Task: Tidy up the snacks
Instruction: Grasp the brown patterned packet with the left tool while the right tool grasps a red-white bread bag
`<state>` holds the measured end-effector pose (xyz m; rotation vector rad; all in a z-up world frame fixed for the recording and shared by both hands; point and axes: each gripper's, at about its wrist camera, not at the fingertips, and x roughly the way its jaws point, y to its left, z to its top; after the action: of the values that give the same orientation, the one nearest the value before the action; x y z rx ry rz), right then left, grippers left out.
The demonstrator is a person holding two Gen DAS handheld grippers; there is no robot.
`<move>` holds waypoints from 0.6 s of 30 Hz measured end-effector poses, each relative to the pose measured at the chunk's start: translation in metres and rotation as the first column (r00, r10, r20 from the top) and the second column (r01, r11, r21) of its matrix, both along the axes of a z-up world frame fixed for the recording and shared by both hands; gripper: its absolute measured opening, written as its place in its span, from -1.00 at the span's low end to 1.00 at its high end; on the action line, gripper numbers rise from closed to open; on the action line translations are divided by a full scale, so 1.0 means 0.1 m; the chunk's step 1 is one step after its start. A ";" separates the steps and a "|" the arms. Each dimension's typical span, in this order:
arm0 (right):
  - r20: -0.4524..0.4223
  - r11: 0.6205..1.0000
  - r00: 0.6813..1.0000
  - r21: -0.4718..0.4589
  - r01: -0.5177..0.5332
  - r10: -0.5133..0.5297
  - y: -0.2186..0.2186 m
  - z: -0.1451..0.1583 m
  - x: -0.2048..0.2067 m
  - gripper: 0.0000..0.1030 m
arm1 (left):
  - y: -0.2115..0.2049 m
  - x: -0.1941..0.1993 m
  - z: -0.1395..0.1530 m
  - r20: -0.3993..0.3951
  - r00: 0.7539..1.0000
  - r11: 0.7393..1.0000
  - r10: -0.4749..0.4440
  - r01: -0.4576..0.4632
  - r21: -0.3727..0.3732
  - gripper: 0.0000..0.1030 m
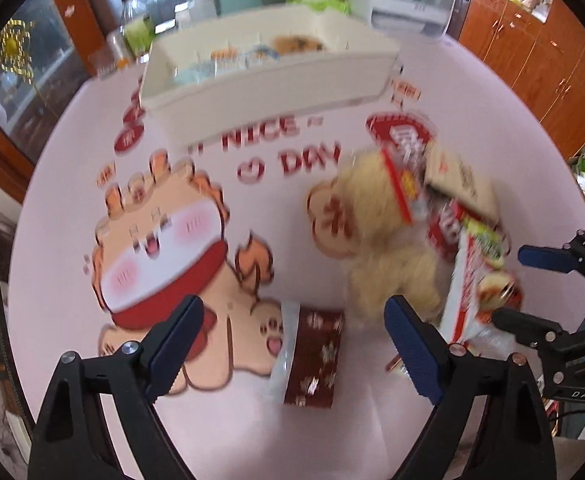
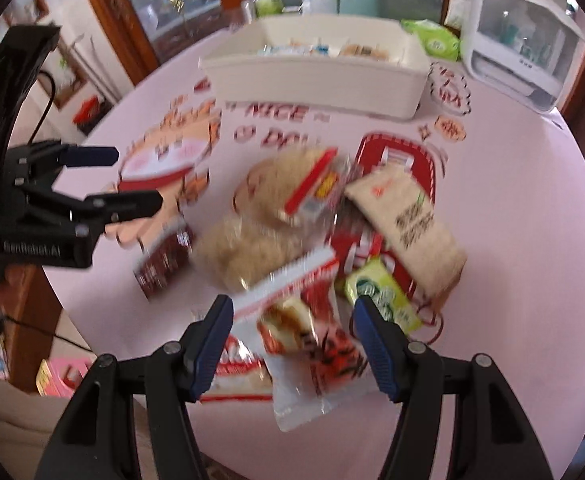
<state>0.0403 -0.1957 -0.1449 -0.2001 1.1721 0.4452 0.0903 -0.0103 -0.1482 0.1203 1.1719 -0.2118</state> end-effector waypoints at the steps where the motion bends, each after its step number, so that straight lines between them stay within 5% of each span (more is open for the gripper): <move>1: -0.002 1.000 1.000 -0.016 -0.009 0.009 0.01 -0.04 -0.03 0.23 | 0.01 -0.02 -0.09 -0.021 1.000 1.000 0.004 -0.004 0.000 0.75; 10: 0.020 0.992 0.998 -0.108 -0.058 0.060 0.05 -0.23 -0.15 0.23 | 0.11 -0.13 -0.61 -0.140 0.988 0.998 0.062 -0.064 -0.010 0.57; 18: -0.035 0.999 0.999 -0.047 -0.002 0.000 0.01 -0.37 -0.09 0.23 | 0.10 -0.16 -0.75 -0.139 0.986 0.996 0.089 -0.089 0.006 0.27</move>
<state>0.0310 -0.1943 -0.1820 -0.2347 1.2172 0.4238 0.0746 -0.0006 -0.2235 0.0538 1.3137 -0.1431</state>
